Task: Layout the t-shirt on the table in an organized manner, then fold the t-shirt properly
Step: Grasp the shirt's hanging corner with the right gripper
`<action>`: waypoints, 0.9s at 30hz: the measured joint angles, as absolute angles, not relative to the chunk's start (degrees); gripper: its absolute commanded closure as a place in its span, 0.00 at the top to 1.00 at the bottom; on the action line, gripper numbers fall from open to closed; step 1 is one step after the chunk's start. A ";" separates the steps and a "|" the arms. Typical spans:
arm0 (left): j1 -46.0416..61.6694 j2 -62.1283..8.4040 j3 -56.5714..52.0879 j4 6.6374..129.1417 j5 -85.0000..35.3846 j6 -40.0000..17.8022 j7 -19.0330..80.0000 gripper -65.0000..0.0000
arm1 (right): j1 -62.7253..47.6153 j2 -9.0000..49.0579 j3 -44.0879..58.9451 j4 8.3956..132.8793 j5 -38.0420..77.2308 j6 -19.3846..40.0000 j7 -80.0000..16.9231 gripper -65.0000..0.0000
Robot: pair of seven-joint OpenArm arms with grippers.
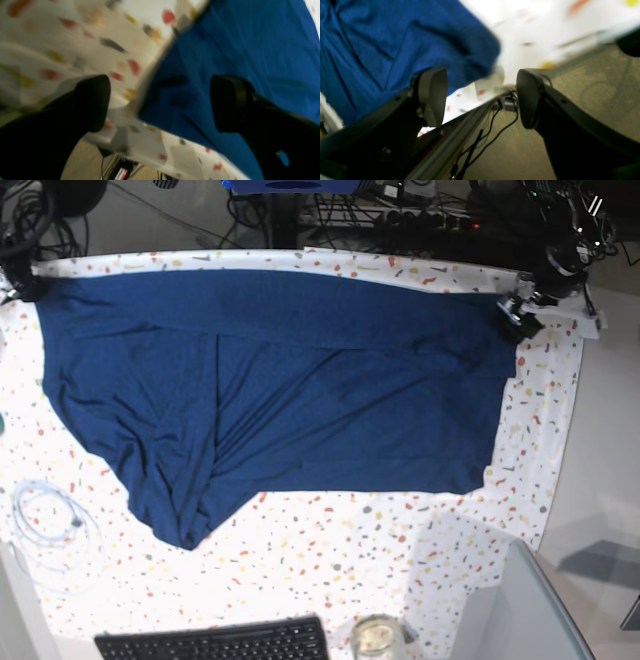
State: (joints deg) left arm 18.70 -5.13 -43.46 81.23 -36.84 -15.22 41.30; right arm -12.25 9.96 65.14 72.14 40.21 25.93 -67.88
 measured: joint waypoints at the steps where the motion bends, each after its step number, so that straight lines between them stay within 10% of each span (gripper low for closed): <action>1: 18.68 -5.43 -44.80 81.25 -36.84 -15.22 41.08 0.91 | -12.36 10.41 65.41 73.01 39.99 25.87 -68.16 0.63; 9: 14.59 -10.81 -47.22 82.61 -36.67 -15.07 41.10 0.85 | -6.02 15.75 56.62 79.18 40.21 25.91 -67.99 0.62; 17: 15.22 -10.33 -40.29 87.90 -36.93 -15.22 41.50 0.03 | -1.23 16.19 38.04 79.59 40.29 26.09 -55.31 0.62; 27: 15.03 -10.68 -31.83 88.03 -36.45 -15.09 41.34 0.00 | 9.76 17.21 22.39 60.95 18.41 26.44 -35.97 0.62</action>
State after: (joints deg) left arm 15.03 -10.68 -31.83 88.03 -36.45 -15.09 41.34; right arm 9.76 17.21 22.39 60.95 18.41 26.44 -35.97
